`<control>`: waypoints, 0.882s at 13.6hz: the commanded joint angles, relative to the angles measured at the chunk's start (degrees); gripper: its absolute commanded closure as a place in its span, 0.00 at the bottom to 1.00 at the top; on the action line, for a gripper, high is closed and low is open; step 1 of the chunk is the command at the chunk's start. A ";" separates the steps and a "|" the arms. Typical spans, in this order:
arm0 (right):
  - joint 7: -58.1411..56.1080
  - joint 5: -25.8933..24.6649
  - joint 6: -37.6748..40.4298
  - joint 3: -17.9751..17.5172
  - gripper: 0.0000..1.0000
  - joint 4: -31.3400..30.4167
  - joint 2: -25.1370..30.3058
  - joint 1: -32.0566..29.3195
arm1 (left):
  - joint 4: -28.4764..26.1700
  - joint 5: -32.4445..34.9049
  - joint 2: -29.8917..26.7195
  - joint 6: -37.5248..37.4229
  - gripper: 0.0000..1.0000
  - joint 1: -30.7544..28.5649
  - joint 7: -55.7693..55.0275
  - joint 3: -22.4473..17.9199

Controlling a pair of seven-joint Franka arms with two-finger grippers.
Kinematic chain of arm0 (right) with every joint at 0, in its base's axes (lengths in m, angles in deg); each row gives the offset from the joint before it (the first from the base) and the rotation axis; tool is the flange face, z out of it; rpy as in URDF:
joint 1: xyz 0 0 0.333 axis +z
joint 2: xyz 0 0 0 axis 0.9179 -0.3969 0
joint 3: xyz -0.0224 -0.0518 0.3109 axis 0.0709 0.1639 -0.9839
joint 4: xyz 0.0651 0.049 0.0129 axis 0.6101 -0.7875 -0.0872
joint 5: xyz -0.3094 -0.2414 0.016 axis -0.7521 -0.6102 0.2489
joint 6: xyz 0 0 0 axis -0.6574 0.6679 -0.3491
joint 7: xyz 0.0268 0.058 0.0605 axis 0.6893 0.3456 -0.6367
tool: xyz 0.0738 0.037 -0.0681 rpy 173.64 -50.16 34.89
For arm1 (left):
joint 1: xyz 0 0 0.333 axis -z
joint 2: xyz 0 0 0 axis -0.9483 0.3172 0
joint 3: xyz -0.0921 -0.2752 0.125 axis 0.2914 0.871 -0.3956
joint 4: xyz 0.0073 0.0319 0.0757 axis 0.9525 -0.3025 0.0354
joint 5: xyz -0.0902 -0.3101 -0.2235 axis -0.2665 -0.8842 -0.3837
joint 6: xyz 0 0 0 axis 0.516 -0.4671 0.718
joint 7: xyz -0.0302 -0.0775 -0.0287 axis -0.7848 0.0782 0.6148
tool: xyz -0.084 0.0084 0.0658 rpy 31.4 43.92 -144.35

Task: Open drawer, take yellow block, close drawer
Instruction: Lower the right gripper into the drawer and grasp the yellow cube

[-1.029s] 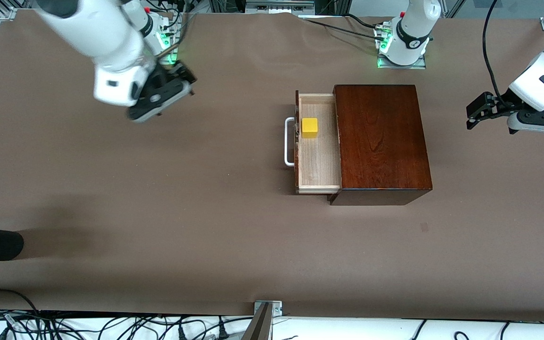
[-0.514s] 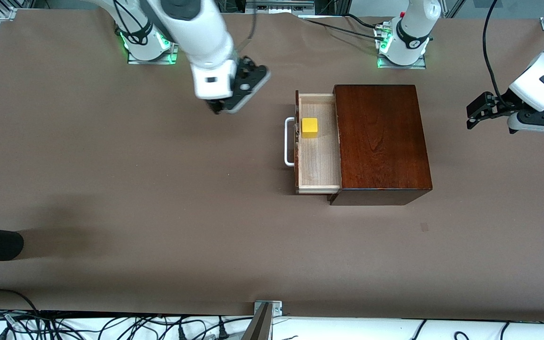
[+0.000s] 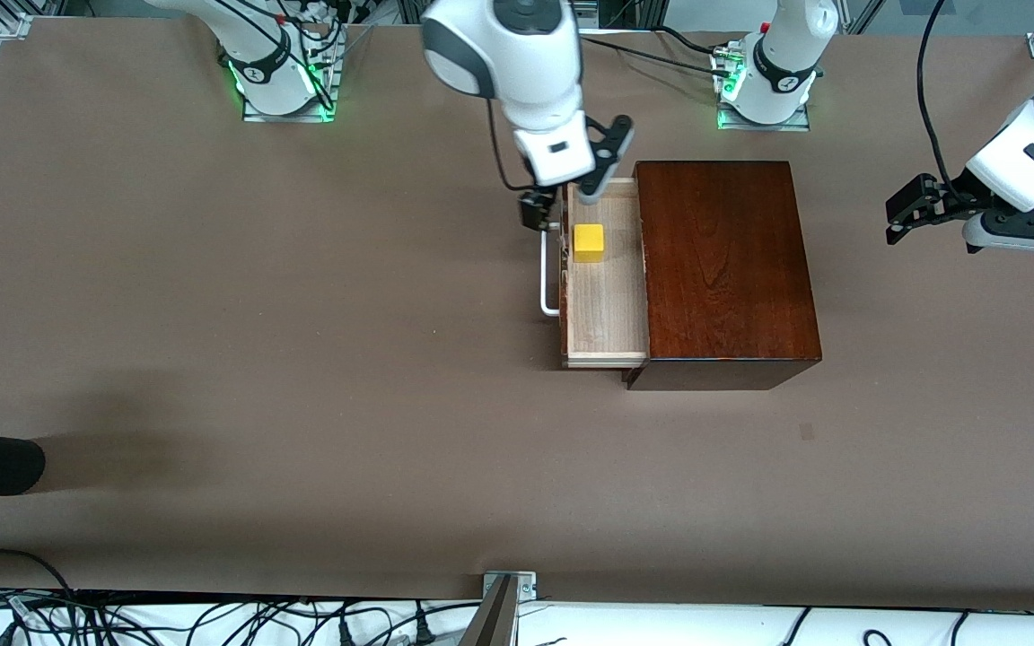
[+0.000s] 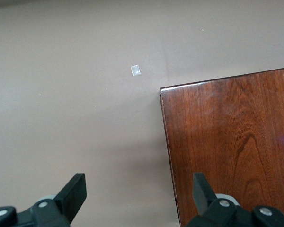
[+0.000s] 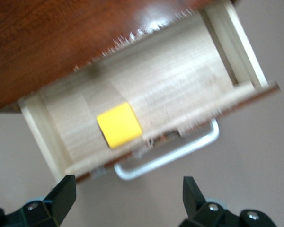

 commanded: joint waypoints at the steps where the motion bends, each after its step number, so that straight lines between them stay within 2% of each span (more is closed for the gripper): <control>1: -4.71 -1.81 -0.65 0.68 0.00 7.28 -6.28 2.12 | 0.21 -0.89 -0.23 -0.51 0.00 -0.46 1.21 0.32; 5: -18.24 -4.09 -3.64 0.94 0.00 7.63 -9.89 2.12 | 0.21 -0.97 -0.32 -1.04 0.00 -0.46 1.21 0.32; 12: -19.68 -5.40 -5.67 0.94 0.00 7.72 -13.67 3.35 | 0.21 -0.89 -0.32 -1.04 0.00 -0.46 1.21 0.32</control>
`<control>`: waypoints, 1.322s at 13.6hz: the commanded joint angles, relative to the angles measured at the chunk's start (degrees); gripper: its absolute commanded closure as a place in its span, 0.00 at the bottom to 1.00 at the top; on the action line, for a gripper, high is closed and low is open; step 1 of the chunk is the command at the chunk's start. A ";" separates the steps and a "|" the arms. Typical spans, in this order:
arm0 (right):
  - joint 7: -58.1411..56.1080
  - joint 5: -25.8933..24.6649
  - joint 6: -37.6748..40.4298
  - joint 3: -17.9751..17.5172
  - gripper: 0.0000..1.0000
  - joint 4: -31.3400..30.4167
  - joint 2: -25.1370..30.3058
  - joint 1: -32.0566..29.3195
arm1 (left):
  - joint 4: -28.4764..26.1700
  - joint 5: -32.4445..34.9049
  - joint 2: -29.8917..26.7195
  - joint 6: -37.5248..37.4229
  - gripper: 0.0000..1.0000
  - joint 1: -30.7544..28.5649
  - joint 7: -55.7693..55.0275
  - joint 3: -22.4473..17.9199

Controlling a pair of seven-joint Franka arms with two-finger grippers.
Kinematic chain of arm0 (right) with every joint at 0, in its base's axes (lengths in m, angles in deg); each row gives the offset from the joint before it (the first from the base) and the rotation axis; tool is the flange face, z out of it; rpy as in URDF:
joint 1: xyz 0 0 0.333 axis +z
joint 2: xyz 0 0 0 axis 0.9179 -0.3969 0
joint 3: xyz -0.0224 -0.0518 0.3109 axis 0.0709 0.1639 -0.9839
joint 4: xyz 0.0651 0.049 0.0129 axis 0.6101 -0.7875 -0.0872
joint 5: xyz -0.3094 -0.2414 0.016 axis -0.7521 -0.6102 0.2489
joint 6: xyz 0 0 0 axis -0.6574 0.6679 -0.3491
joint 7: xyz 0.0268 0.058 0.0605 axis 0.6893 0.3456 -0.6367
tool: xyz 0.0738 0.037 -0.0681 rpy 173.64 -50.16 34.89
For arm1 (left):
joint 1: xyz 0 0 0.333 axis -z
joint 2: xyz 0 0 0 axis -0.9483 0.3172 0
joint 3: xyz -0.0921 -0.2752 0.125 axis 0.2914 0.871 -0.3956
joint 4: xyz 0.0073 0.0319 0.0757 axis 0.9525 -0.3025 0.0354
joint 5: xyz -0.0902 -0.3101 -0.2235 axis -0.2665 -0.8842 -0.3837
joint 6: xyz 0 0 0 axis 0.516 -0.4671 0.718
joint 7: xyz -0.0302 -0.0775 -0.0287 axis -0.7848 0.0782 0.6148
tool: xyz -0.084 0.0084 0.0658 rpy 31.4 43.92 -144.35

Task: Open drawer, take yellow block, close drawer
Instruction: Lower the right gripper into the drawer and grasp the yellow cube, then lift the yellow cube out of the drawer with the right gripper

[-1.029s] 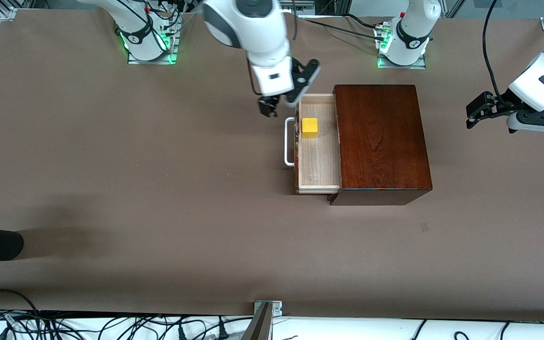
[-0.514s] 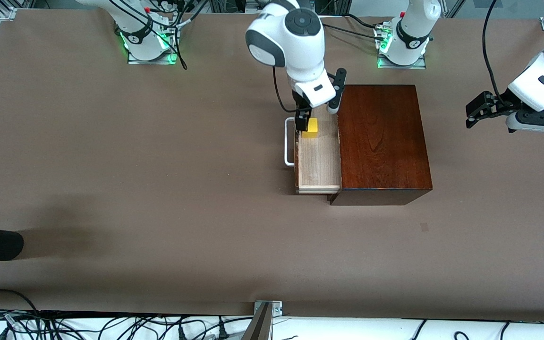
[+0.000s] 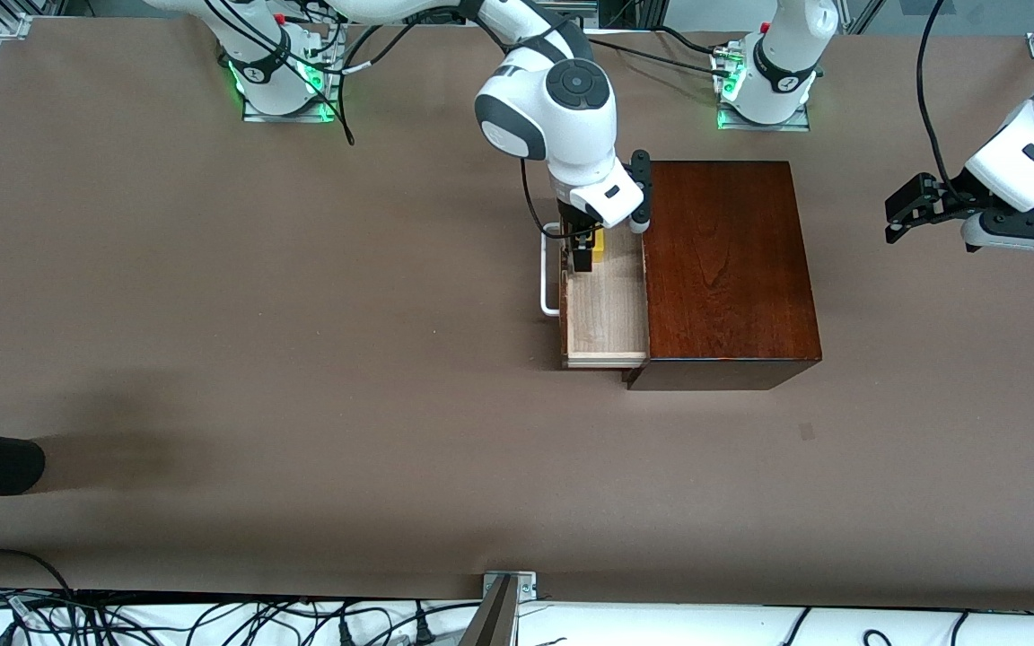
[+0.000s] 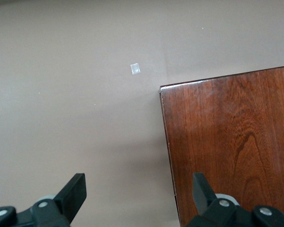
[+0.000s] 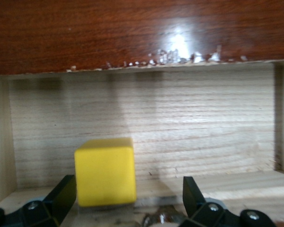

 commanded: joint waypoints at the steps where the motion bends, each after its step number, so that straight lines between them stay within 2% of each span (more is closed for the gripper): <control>1: -0.13 -2.55 0.00 0.10 0.00 2.14 -2.15 1.23 | 0.21 -0.97 -0.32 -0.66 0.00 -0.46 1.20 0.31; 6: -0.13 -2.90 -1.31 0.10 0.02 2.14 -3.38 1.23 | 0.21 -0.97 -0.32 -0.66 0.00 -0.46 1.20 0.31; 9: -0.13 -4.40 -1.14 0.10 0.60 2.22 -3.74 1.32 | 0.21 -0.97 -0.32 -0.66 0.00 -0.46 1.20 0.31; 10: 0.04 -4.40 -0.79 0.10 0.92 2.31 -3.56 1.32 | 0.21 -0.97 -0.32 -0.66 0.00 -0.46 1.20 0.31; 11: -0.04 -4.40 -0.53 0.19 1.00 2.31 -3.21 1.15 | 0.21 -0.97 -0.32 -0.66 0.00 -0.46 1.20 0.31; 13: -0.31 -4.40 0.35 0.19 1.00 3.88 -3.12 0.71 | 0.21 -0.97 -0.32 -0.66 0.00 -0.46 1.20 0.31; 18: 0.22 -3.52 14.57 -0.25 1.00 13.81 -2.42 0.53 | 0.21 -0.89 -0.32 -0.66 0.00 -0.29 1.20 0.40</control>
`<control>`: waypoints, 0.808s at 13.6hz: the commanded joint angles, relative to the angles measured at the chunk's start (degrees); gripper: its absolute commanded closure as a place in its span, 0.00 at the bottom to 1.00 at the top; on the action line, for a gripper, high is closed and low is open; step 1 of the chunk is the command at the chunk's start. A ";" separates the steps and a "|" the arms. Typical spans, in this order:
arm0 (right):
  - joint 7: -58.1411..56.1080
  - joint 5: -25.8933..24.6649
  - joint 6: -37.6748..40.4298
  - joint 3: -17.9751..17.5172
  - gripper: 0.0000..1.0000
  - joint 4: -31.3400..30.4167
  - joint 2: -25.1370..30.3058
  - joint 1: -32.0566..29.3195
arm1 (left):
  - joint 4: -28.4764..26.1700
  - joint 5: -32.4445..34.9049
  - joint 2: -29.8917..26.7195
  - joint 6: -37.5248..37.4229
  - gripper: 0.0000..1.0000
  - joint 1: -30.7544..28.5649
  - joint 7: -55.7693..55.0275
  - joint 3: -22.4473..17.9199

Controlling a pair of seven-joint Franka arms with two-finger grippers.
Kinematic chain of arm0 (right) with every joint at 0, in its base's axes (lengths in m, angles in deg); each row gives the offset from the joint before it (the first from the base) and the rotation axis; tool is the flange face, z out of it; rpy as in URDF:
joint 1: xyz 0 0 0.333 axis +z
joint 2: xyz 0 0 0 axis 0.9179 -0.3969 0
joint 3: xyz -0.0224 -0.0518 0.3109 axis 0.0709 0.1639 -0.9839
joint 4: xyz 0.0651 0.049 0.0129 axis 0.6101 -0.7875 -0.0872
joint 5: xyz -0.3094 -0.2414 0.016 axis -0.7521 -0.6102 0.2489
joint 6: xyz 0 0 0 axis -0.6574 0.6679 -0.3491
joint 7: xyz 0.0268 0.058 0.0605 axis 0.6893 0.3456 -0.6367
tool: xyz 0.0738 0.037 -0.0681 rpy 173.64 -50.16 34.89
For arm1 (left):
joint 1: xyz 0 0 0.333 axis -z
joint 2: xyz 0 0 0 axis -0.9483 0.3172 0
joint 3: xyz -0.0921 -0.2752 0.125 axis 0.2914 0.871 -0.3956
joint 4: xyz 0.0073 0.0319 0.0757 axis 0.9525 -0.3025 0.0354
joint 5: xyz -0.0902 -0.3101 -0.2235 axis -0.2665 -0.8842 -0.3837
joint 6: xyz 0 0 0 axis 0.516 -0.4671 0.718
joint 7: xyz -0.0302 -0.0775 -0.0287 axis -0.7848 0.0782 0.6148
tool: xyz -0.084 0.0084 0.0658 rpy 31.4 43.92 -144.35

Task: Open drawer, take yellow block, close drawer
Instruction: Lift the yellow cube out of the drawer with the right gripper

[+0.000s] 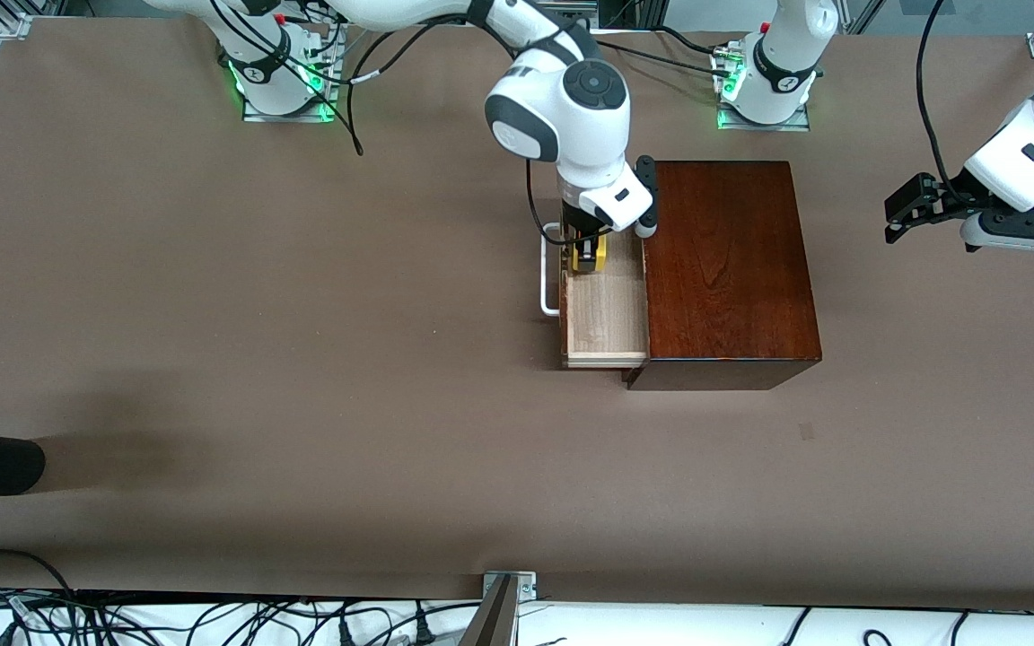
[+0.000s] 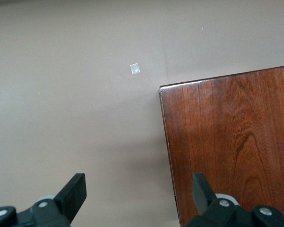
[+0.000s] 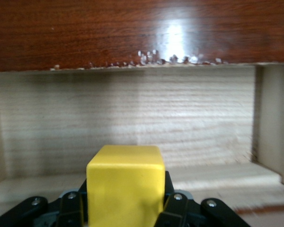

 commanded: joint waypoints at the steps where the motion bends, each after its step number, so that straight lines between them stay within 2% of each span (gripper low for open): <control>1: 0.20 1.08 6.79 -0.46 1.00 5.48 0.84 -1.10 | 0.21 -0.88 -0.40 -0.65 0.00 -0.12 1.20 0.32; 3: 0.29 2.93 10.12 0.32 1.00 5.76 3.99 -4.34 | 0.21 -0.88 -0.32 -0.65 0.00 -0.03 1.20 0.32; 6: 0.03 3.11 13.74 0.68 1.00 5.76 7.87 -14.17 | 0.21 -0.88 -0.32 -0.65 0.00 -0.03 1.11 0.32; 9: -0.06 3.64 14.62 0.42 1.00 5.67 8.58 -22.88 | 0.21 -0.71 -0.32 -0.57 0.00 -0.03 1.11 0.32; 11: 0.20 6.78 14.71 0.33 1.00 5.41 8.50 -28.68 | 0.21 -0.62 -0.32 -0.48 0.00 -0.03 1.11 0.32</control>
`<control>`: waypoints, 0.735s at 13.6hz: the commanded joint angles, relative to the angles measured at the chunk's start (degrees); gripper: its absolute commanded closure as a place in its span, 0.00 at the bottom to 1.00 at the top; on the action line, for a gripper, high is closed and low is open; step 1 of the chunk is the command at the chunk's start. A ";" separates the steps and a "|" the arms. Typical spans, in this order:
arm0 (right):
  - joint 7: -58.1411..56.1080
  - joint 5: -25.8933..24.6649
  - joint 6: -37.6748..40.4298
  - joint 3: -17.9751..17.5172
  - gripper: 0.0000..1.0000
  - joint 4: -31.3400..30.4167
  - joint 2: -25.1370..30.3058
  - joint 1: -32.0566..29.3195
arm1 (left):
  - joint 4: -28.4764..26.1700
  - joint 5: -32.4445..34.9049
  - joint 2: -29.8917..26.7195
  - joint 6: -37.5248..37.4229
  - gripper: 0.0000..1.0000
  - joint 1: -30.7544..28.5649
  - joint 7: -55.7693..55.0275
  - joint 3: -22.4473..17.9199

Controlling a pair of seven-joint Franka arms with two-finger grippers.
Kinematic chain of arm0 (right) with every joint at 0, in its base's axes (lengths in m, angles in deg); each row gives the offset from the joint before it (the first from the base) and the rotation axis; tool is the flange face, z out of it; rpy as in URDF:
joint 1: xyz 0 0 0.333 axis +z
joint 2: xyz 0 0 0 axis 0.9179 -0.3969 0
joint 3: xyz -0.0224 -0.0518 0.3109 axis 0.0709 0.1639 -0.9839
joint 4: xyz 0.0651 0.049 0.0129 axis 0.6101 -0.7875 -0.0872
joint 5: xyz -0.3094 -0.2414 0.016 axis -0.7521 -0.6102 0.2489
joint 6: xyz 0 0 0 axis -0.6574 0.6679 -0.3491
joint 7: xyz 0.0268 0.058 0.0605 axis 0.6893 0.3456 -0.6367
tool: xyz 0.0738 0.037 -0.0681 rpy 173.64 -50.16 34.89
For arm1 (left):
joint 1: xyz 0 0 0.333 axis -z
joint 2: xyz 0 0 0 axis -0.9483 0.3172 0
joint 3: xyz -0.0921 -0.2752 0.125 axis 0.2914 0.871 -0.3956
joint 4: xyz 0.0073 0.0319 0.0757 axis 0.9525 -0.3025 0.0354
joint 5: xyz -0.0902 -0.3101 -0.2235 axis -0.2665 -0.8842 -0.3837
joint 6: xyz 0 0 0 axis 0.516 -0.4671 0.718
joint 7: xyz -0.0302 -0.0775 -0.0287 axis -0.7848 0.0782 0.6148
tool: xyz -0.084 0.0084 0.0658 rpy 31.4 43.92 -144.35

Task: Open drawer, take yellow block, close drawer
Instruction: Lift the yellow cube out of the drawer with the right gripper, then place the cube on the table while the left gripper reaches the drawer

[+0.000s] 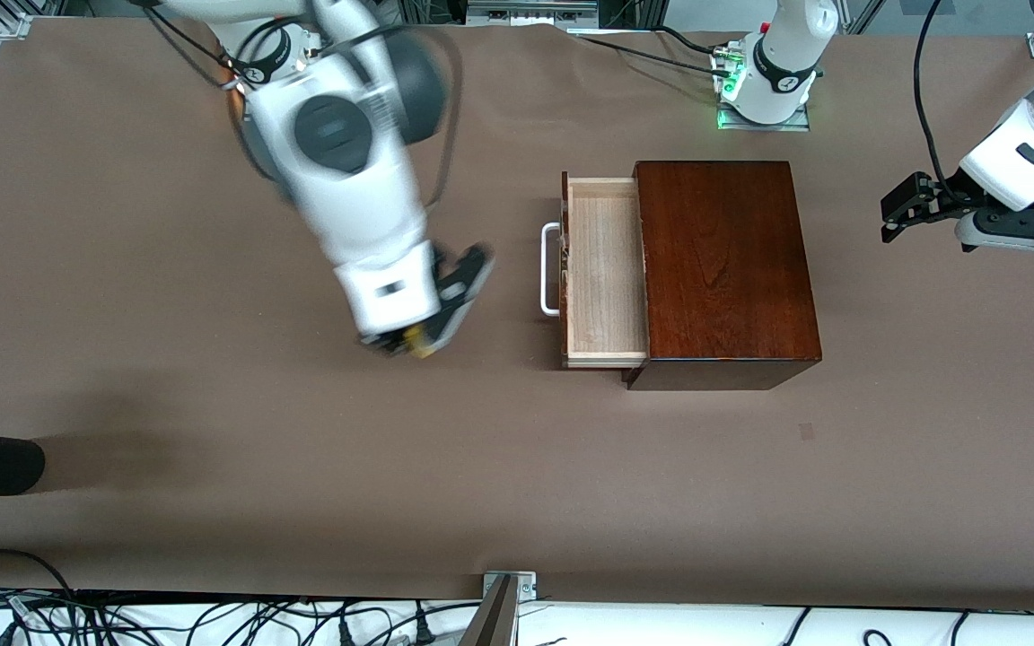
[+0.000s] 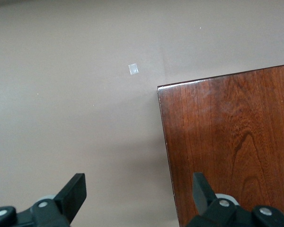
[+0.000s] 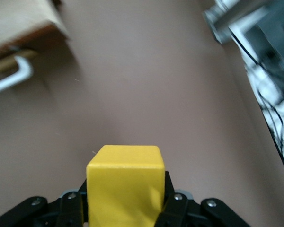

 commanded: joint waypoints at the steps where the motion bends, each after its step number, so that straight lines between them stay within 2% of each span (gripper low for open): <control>1: 0.55 4.74 0.26 -0.74 1.00 -1.45 0.51 -5.75 | 0.21 -0.62 -0.31 -0.48 0.00 -0.08 1.11 -0.02; 2: 0.90 5.46 -0.09 2.13 1.00 -3.97 0.86 -5.94 | 0.21 -0.62 -0.31 -0.48 0.00 -0.08 1.11 -0.02; 3: 2.21 5.73 -0.53 3.29 1.00 -6.96 1.73 -6.37 | 0.29 -0.62 -0.31 -0.48 0.00 0.10 1.11 0.07; 4: 5.36 5.90 -2.19 3.65 1.00 -10.82 3.39 -7.42 | 0.29 -0.53 -0.40 -0.65 0.00 0.19 1.11 0.33; 7: 13.53 6.43 -12.98 4.35 1.00 -28.91 9.90 -9.89 | 0.29 -0.71 -0.40 -1.79 0.00 0.28 1.55 0.95; 10: 19.78 9.33 -19.05 6.11 1.00 -38.60 10.88 -10.07 | 0.29 -2.11 -0.49 -7.23 0.00 0.45 2.95 4.01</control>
